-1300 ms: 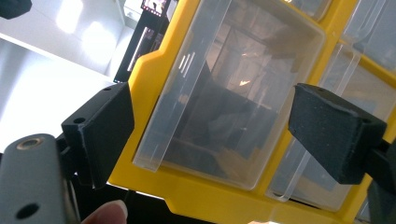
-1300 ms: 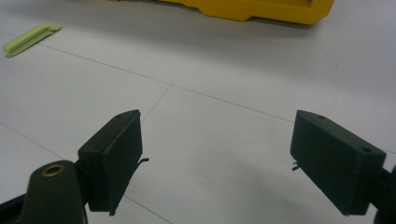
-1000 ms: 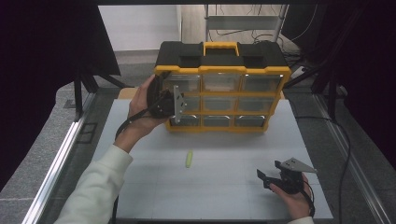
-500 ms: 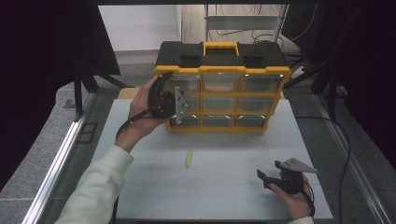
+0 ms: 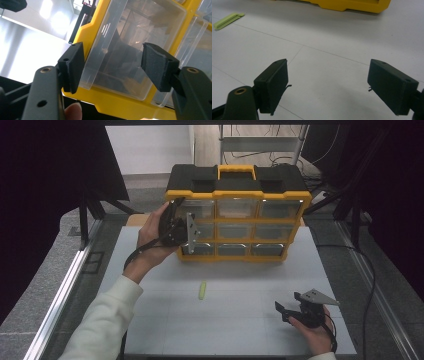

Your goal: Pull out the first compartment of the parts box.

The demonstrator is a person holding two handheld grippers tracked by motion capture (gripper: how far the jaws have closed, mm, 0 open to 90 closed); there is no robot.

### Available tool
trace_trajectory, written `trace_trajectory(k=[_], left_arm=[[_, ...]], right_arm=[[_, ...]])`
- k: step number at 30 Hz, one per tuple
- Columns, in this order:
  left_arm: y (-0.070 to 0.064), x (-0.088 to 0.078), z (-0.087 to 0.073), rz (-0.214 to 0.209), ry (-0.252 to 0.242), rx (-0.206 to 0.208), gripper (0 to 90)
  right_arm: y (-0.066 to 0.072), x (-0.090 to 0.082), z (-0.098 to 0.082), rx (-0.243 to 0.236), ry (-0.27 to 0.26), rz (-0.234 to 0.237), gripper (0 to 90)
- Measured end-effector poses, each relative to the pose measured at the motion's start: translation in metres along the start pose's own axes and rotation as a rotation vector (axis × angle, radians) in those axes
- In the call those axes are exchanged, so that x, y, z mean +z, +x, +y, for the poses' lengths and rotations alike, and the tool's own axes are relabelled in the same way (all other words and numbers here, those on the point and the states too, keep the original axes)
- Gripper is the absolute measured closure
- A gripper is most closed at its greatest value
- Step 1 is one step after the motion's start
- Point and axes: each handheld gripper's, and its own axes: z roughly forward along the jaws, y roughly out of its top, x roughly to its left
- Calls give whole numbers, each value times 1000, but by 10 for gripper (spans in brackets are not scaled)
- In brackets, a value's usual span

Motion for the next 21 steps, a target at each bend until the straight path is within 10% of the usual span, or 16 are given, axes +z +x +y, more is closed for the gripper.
trace_trajectory(k=[21], left_arm=[[-1, -1, 1, 67, 13, 38, 519]], right_arm=[[0, 0, 0, -1, -1, -2, 171]])
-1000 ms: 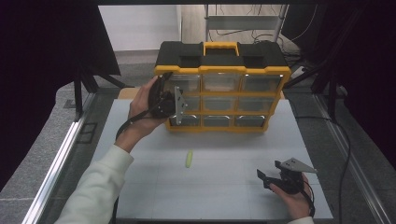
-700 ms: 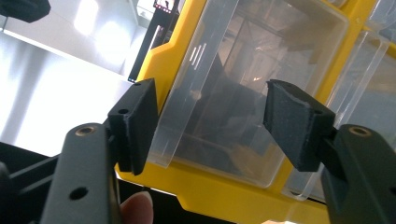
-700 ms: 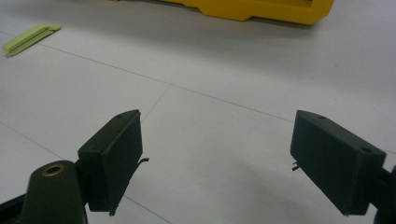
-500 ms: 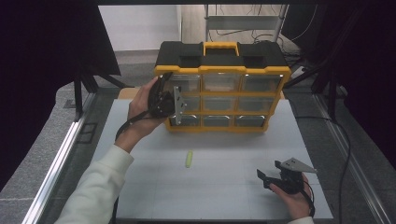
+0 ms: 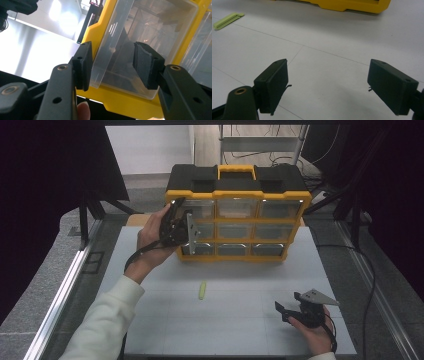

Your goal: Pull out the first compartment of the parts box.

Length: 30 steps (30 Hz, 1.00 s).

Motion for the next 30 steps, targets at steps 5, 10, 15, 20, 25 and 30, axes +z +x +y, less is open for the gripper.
trace_trajectory(k=[5, 10, 15, 20, 25, 30], left_arm=[[0, 0, 0, 9, 4, 3, 547], [0, 0, 1, 21, 5, 6, 582], [-1, 0, 2, 33, 14, -11, 619], [-1, 0, 3, 46, 28, 8, 642], [0, 0, 2, 52, 20, -6, 678], [0, -1, 2, 59, 20, 3, 698]], right_arm=[[0, 0, 0, 1, -2, 2, 171], [0, 0, 0, 0, -1, -2, 172], [0, 0, 0, 1, -4, 1, 171], [0, 0, 0, 4, -4, 0, 171], [0, 0, 0, 5, -4, -2, 172], [-1, -1, 0, 2, -5, -4, 172]])
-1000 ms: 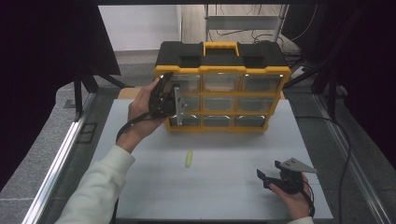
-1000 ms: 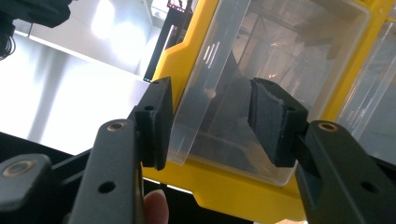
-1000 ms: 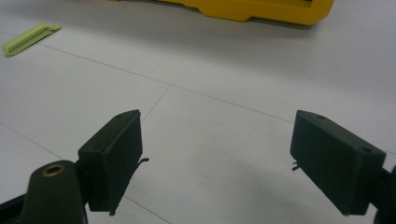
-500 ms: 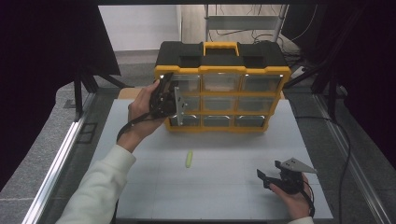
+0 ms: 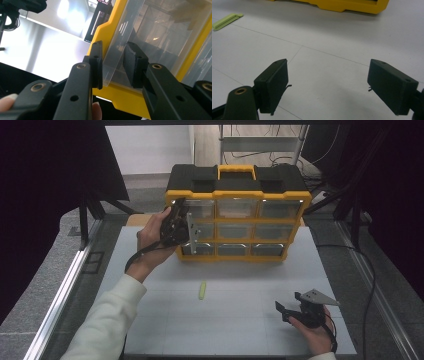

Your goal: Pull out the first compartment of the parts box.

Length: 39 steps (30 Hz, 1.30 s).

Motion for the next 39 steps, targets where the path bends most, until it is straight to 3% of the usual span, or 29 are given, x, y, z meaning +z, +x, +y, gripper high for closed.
trace_trajectory(k=[20, 39], left_arm=[[-1, -5, -2, 7, -23, 23, 713], [-2, -16, -6, 8, -55, -7, 709]], right_arm=[[0, 0, 0, 0, 1, -1, 172], [0, 0, 0, -2, 2, -1, 172]])
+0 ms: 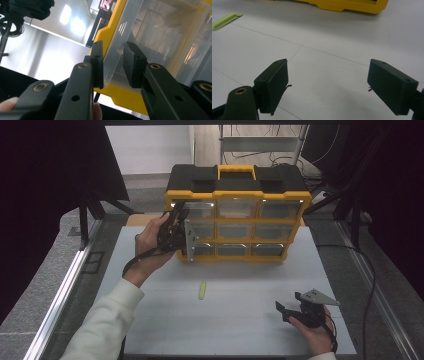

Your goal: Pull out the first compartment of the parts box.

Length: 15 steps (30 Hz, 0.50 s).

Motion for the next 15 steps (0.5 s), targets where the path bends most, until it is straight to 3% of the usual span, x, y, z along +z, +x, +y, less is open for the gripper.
trace_trajectory(k=[15], left_arm=[[0, -8, -1, 0, -19, -4, 707]], right_arm=[[0, 0, 0, -5, 2, -1, 172]])
